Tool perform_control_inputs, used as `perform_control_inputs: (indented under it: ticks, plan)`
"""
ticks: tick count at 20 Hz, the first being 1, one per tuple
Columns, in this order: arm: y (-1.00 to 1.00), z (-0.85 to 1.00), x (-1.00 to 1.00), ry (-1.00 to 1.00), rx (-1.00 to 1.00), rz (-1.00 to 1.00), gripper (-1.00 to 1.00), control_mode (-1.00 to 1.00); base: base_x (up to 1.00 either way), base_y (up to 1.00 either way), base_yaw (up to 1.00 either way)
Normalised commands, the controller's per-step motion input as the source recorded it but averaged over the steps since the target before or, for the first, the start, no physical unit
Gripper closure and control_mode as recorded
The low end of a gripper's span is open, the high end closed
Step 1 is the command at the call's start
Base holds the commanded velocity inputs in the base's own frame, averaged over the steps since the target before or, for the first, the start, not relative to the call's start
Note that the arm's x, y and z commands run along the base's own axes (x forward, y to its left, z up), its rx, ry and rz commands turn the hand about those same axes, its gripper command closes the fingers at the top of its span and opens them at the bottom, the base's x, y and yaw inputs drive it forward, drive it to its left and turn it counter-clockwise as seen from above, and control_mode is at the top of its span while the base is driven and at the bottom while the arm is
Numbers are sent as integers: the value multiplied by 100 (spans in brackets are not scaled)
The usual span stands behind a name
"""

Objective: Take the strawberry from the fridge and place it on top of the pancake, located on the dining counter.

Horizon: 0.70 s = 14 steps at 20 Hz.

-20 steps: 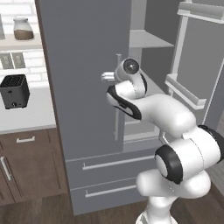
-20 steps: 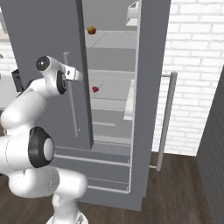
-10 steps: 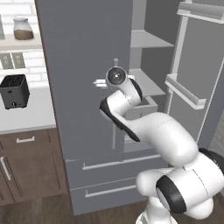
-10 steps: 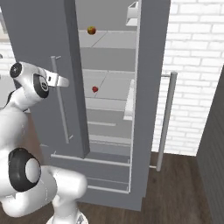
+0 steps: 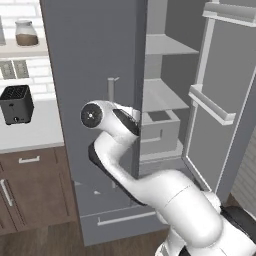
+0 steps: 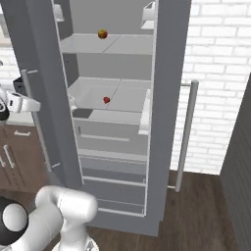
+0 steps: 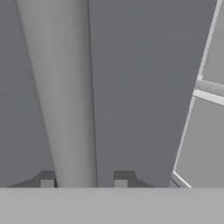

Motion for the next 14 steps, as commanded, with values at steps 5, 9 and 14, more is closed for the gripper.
perform_control_inputs:
  ticks: [5, 9, 14]
  plan:
    - [72, 0, -77, -6, -6, -22, -100, -100, 0, 0, 0]
    - [57, -4, -23, -4, -6, -7, -100, -100, 0, 0, 0]
    - [62, 0, 0, 0, -5, -8, -100, -100, 0, 0, 0]
